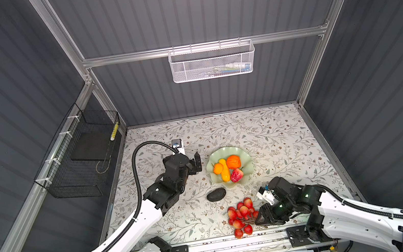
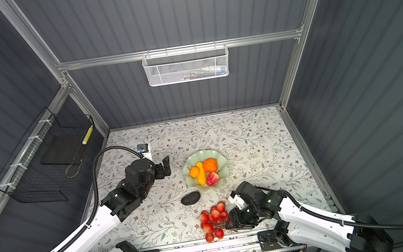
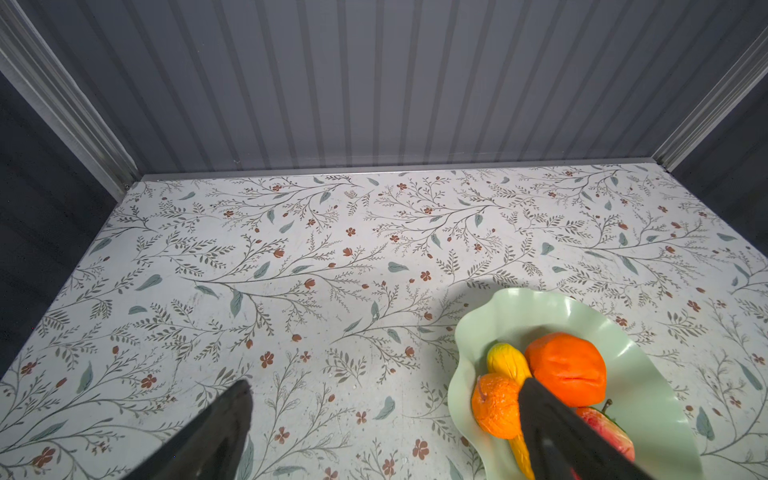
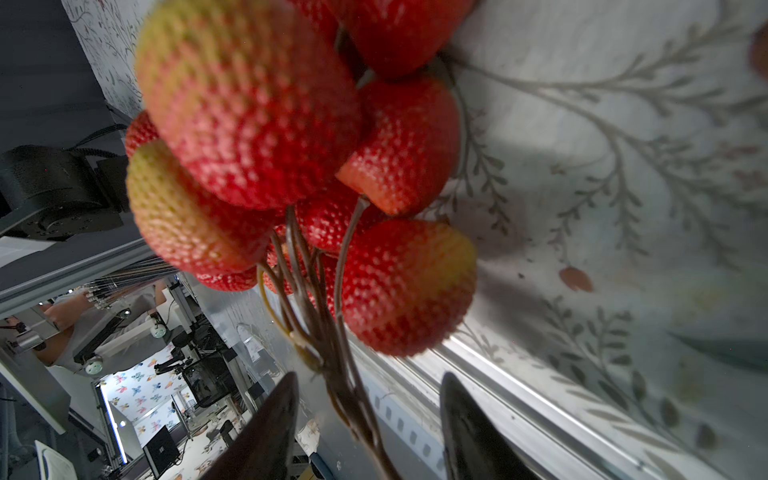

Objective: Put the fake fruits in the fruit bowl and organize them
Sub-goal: 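Open the left gripper and withdraw while the right gripper moves to the strawberry bunch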

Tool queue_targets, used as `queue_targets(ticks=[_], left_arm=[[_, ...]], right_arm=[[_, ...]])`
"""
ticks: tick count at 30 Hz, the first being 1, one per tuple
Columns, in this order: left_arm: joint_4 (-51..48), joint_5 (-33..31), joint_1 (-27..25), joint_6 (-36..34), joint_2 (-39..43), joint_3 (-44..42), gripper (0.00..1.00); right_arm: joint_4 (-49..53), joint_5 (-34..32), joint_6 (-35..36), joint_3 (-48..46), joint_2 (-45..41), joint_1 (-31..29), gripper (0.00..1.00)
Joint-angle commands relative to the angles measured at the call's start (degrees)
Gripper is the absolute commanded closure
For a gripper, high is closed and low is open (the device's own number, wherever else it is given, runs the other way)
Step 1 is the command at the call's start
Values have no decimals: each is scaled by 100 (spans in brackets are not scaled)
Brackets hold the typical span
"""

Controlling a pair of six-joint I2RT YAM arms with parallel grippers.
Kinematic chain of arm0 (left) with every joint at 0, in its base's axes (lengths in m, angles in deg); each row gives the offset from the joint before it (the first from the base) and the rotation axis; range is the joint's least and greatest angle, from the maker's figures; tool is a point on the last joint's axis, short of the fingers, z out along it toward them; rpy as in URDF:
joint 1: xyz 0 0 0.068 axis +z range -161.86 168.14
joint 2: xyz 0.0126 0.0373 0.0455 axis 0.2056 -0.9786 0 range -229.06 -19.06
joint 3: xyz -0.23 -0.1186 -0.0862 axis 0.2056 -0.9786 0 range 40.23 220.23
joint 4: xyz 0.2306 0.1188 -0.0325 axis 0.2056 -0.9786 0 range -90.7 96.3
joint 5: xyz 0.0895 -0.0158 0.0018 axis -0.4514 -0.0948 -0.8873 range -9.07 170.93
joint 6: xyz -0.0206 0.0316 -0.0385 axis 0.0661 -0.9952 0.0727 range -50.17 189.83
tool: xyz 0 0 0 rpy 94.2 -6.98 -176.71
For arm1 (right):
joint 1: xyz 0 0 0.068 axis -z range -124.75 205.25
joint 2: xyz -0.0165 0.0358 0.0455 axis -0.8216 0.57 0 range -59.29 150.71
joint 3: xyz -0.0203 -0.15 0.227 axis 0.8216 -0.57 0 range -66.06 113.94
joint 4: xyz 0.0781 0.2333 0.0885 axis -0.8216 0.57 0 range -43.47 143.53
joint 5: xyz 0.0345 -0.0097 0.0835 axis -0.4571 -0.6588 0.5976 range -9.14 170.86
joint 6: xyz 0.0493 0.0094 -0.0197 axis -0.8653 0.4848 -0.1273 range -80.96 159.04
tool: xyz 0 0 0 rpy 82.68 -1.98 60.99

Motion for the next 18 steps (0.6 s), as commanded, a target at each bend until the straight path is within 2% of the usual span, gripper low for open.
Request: queue_targets(ticks=[1, 18], left_arm=[[-102, -131, 44, 79, 107, -70, 0], [-253, -296, 52, 67, 245, -106, 0]], right_arm=[[-352, 151, -117, -57, 54, -21, 49], [-898, 226, 8, 98, 626, -28, 96]])
